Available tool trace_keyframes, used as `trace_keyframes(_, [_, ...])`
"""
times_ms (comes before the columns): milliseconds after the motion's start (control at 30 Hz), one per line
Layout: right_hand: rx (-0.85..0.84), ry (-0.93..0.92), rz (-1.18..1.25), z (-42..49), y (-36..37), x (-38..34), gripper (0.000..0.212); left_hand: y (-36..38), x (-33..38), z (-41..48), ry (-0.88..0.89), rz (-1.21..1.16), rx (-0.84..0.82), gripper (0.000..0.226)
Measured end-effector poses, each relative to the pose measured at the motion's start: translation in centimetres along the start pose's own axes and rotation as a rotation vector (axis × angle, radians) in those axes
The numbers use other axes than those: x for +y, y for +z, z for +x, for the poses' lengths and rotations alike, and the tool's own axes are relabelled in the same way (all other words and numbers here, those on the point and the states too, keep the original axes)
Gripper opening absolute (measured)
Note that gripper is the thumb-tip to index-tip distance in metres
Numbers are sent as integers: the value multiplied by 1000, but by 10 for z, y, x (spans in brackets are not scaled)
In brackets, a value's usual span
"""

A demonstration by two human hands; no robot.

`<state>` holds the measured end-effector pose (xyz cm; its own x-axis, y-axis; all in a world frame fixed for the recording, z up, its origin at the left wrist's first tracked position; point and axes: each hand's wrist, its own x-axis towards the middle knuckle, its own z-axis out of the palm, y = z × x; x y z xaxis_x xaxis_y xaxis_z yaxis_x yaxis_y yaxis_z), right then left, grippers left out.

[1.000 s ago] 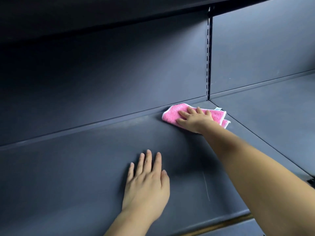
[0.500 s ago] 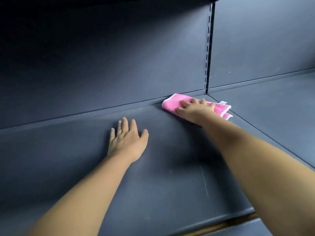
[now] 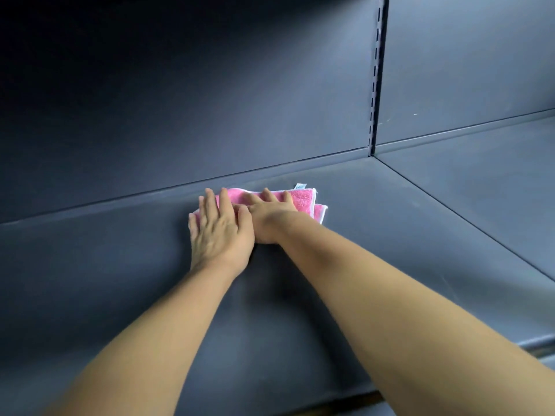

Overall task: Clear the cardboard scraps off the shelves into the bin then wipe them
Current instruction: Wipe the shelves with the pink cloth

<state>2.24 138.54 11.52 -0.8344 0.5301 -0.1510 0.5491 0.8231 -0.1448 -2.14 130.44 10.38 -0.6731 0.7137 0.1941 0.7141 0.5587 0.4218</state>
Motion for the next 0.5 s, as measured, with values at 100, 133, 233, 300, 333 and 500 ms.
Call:
trace_keyframes(100, [-5,-16,1,-16,4,-8,63,-6,-3,-6,71,26,-14,52])
trace_keyframes(133, [-3,-23,15,-23,6,-12,63,-11,-8,-6,87,39,-18,52])
trace_keyframes(233, [5,-102,29,-57,14,-33,60,-32,-29,-2,10,41,-10,52])
trace_keyframes(300, [-3,-191,8,-87,22,-49,57,-45,-44,0,-54,42,-23,51])
trace_keyframes(333, [-10,-227,3,-102,26,-54,56,-48,-53,-1,-65,63,-39,51])
trace_keyframes(500, [23,31,32,-134,26,-27,57,-54,-103,-12,-64,196,-78,52])
